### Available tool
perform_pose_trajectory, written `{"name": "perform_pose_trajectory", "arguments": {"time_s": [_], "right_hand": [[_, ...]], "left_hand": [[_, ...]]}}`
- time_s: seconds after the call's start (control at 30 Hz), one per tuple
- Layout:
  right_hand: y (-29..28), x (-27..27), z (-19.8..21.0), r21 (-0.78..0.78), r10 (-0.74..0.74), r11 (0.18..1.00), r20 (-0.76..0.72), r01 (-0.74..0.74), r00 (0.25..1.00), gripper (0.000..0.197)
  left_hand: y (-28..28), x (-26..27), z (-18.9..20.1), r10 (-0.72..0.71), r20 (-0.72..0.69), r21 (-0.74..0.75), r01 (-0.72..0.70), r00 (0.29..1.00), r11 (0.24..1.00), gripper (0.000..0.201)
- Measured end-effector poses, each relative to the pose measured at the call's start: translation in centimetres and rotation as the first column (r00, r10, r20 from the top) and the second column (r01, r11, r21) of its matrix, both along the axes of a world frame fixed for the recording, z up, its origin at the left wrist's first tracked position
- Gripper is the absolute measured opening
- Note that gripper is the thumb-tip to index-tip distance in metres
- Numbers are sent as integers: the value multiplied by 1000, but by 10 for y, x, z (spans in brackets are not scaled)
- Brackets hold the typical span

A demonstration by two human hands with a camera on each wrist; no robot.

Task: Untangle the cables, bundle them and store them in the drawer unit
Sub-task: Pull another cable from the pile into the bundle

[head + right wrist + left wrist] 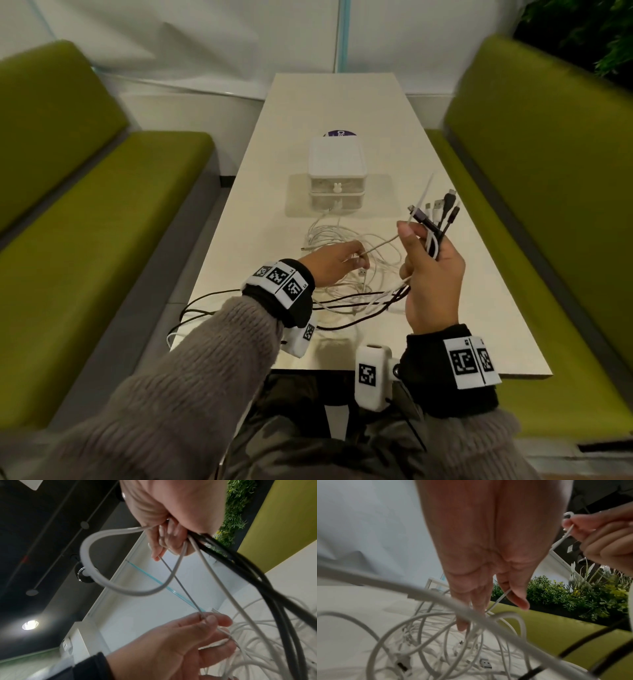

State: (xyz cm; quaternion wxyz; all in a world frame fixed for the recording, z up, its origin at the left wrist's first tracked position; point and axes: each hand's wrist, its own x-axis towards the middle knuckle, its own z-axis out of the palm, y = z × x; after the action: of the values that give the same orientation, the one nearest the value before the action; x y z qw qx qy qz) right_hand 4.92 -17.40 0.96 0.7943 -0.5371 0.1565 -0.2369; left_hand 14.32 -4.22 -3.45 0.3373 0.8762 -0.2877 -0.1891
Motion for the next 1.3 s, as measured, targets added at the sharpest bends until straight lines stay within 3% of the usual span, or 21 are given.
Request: {"name": "perform_pose_trajectory", "arguments": {"time_s": [0.13, 0.5, 0.63, 0.73, 0.8, 0.97, 1.1, 1.17, 1.23, 1.3], "right_hand": [[-7, -11, 12, 37, -18, 999, 56, 16, 998, 7], [-20, -33, 46, 17, -89, 996, 261, 87, 961, 4], [-18, -32, 42, 48, -129, 992, 282, 120, 951, 8], [-14, -25, 32, -71, -102, 990, 226, 120, 969, 12], [-12, -19, 20, -145, -74, 985, 143, 95, 987, 16], [-7, -8, -10, -301, -6, 954, -11, 3, 1000, 33], [3, -1, -26, -414, 62, 906, -79, -89, 995, 30], [9, 1, -29, -414, 100, 901, -93, -129, 991, 28], [14, 4, -32, -433, 129, 887, -102, -161, 986, 27], [18, 6, -33, -437, 140, 882, -116, -177, 983, 31]], "left_hand": [[2, 4, 5, 45, 46, 58, -48, 998, 997, 27], [19, 24, 7, 259, 57, 105, -264, 964, 959, 25], [28, 32, 11, 316, 28, 80, -317, 949, 945, 26], [29, 30, 18, 310, 29, 25, -310, 950, 950, 30], [30, 27, 23, 326, -47, -29, -328, 944, 944, 29], [35, 8, 36, 293, -393, -191, -389, 872, 901, 34], [37, -9, 44, 232, -494, -286, -409, 838, 867, 36], [33, -19, 45, 236, -392, -271, -357, 889, 894, 32], [25, -30, 45, 193, -174, -189, -225, 966, 956, 36], [15, -41, 43, 128, -35, -127, -132, 991, 983, 31]]}}
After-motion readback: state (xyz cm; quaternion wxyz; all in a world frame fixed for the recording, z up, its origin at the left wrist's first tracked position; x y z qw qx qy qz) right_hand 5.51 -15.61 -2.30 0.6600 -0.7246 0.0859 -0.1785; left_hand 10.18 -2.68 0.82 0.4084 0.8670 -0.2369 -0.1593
